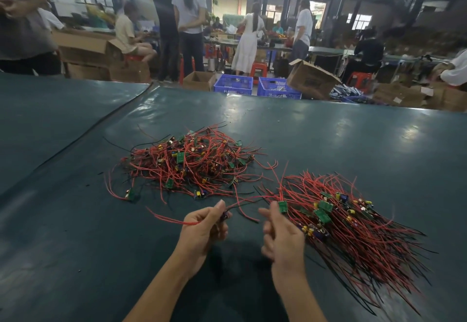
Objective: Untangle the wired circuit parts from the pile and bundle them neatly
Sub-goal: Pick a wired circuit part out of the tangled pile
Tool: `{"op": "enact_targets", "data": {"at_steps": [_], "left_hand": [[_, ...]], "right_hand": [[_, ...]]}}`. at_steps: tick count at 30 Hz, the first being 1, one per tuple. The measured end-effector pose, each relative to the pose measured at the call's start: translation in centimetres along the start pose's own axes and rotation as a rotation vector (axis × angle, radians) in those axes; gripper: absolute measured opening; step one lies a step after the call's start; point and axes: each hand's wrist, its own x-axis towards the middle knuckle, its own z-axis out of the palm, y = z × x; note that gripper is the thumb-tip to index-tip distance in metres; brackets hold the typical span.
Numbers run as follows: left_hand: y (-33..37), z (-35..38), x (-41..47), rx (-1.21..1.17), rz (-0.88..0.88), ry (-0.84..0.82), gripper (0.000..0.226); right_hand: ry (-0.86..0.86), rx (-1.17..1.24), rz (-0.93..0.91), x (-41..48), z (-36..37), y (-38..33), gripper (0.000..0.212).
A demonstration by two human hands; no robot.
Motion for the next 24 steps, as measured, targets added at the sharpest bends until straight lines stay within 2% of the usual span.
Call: {"op": "enact_targets", "data": {"at_steps": [2,5,7,10,12,14,17,20,22,24], "left_hand": [[-0.3,0.0,-0.2,0.092,0.009,-0.094,0.037],[-0.4,0.1,-0.4,0.233,0.014,-0.223,0.042],[-0.4,0.2,-0.3,0.258,0.014,-0.215,0.040],[-0.4,0.4,-0.2,0.228,0.004,-0.159,0.036],[-0.4,0.4,-0.2,0.212,-0.006,-0.154,0.033],[-0.3,0.5,-0.3,0.216,-0.010,-0.165,0.032],[-0.2,0.7,-0.5,0.212,-0.014,-0.174,0.034],[-0.1,0.6,-0.5,0.190,0.004,-0.197,0.040],[-0.2,0.7,-0.6,0.186,0.004,-0.208,0.054],[-0.3,0.8,-0.6,0.207,0.018,-0.180,0.068]], "right_hand": [[-0.119,-0.148,-0.021,-1.0,1.3,0.9,0.043],[-0.165,-0.203,-0.135,-1.6,2.1,1.2,0.023],[-0.072,-0.169,-0.179,-1.1,1.7,0.8,0.021],[0.120,0.001,-0.125,0.3,-0.2,-0.3,0.023],[0.186,0.092,-0.104,1.0,-1.3,-1.1,0.024],[0.195,0.086,-0.100,1.1,-1.6,-1.1,0.023],[0.092,-0.058,-0.090,0.4,-0.5,-0.1,0.027],[-0.156,-0.267,-0.137,-0.7,0.9,1.1,0.043],[-0.330,-0.371,-0.165,-1.4,1.6,1.6,0.055],[-0.332,-0.456,-0.201,-1.5,1.6,1.6,0.063]]}}
